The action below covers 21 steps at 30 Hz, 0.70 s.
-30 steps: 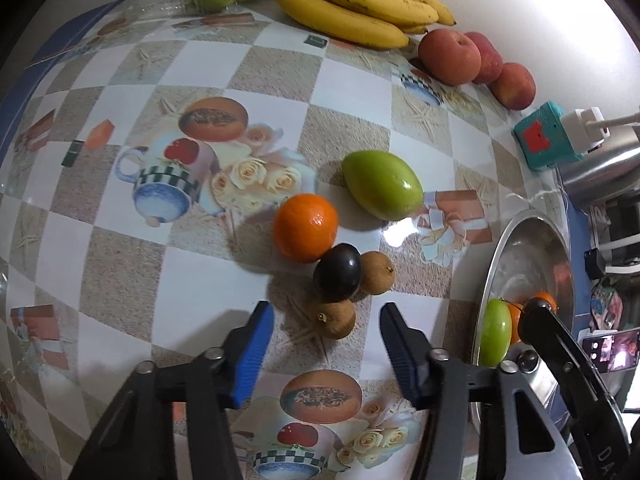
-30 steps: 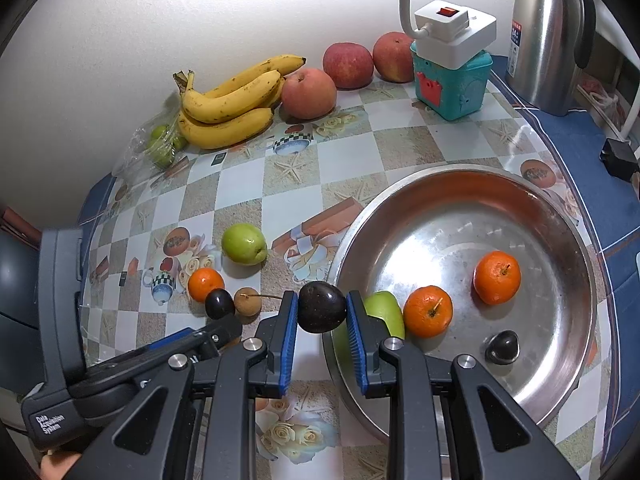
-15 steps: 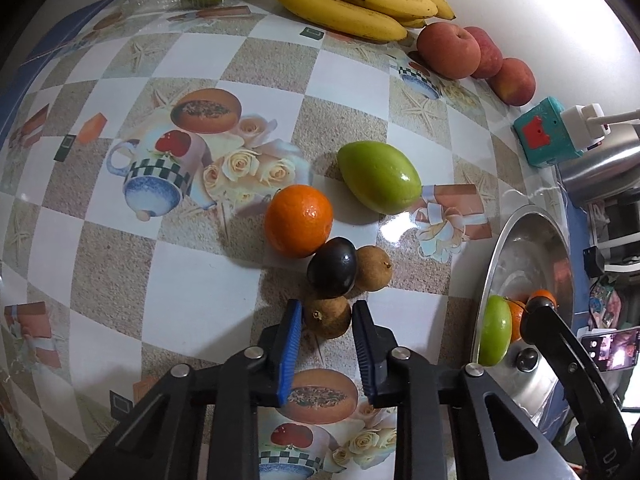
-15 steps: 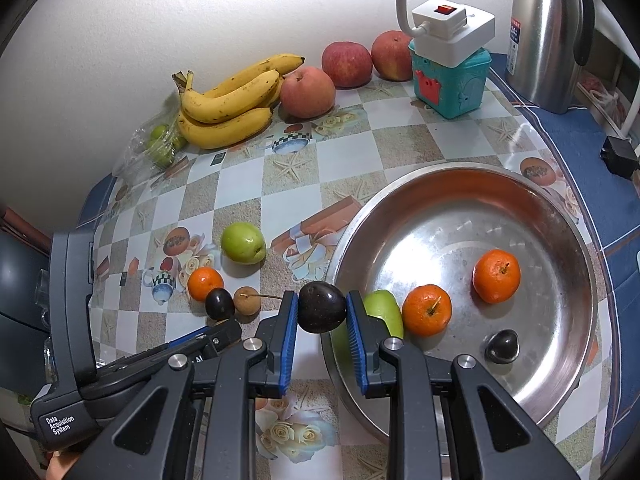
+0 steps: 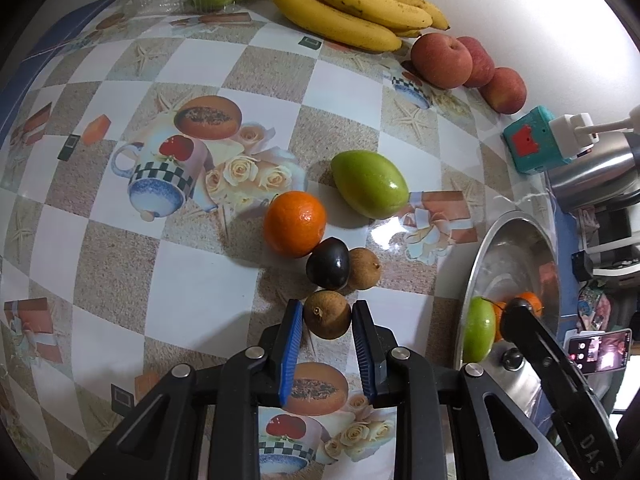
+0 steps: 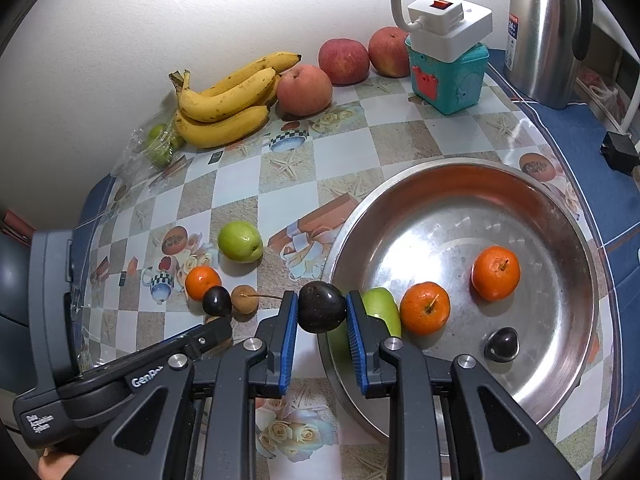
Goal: Organize fruits
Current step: 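Carry the plum and brown kiwi over the steel basin with both tools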
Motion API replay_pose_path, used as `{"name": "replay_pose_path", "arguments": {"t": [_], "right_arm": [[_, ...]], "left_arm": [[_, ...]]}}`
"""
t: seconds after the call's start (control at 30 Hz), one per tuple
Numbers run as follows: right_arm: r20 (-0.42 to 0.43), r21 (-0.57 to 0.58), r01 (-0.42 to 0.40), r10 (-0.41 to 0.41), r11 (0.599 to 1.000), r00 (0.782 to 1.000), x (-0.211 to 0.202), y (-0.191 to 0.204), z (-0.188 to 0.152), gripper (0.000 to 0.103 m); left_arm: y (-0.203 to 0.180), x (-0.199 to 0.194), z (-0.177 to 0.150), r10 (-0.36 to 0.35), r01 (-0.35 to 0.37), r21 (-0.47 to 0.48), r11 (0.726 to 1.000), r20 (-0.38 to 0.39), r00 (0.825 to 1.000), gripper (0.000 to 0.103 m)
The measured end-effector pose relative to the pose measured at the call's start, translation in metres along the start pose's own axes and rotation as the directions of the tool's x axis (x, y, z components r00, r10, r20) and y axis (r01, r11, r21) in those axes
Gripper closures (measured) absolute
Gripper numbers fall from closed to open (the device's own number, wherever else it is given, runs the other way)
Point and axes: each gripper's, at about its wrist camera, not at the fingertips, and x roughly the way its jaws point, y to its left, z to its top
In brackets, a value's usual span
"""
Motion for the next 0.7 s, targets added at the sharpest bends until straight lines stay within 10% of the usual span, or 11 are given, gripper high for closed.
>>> {"name": "replay_pose_path", "arguments": {"t": [0.7], "right_arm": [[-0.009,0.0,0.002,-0.002,1.0,1.0,0.001,-0.002,-0.001,0.078]], "left_arm": [[-0.001,-0.026,0.0,-0.045,0.046,-0.009,0.999,0.065,0.997,0.076]]}}
